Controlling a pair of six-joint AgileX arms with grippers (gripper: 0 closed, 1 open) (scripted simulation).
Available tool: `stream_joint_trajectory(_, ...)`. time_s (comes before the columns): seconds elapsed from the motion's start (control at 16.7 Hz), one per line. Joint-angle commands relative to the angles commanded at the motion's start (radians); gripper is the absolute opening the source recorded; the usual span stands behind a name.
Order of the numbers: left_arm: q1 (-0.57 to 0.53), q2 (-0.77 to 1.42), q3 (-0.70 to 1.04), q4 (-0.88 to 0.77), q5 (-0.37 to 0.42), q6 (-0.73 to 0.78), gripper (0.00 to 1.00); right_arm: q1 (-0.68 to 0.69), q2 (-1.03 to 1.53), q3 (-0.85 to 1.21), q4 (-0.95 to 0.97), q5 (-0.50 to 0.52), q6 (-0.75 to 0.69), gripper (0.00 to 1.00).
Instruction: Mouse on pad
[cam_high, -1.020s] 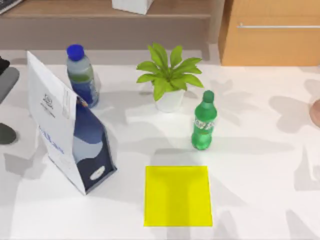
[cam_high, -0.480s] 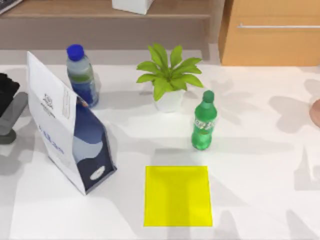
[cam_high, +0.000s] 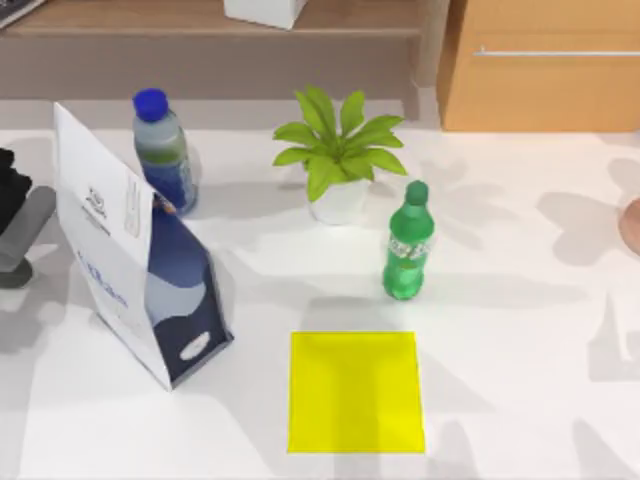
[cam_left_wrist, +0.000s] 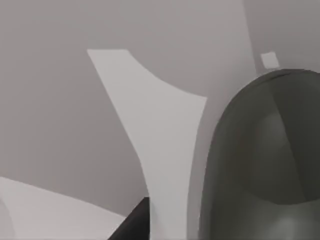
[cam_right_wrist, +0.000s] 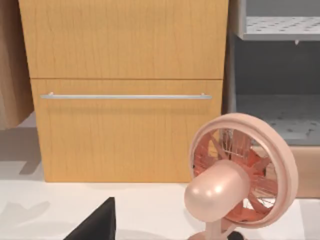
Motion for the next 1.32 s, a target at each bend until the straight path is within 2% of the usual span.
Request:
stream_joint_trajectory(0.42,0.0,0.0,0.0,0.0,0.0,0.0,0.02,0.0,0.0,0.0,0.0,0.0,0.0,1.0)
stream_joint_trajectory(0.9,0.0,0.0,0.0,0.0,0.0,0.0,0.0,0.0,0.0,0.0,0.0,0.0,0.0,1.0)
stream_joint_trajectory(1.14,-0.004,-0.055,0.037,-0.078,-0.014,-0.015,0.0,0.0,0.0,0.0,0.0,0.0,0.0,1.0)
stream_joint_trajectory(1.32,-0.005,-0.079,0.114,-0.209,-0.014,-0.011,0.0,0.0,0.0,0.0,0.0,0.0,0.0,1.0)
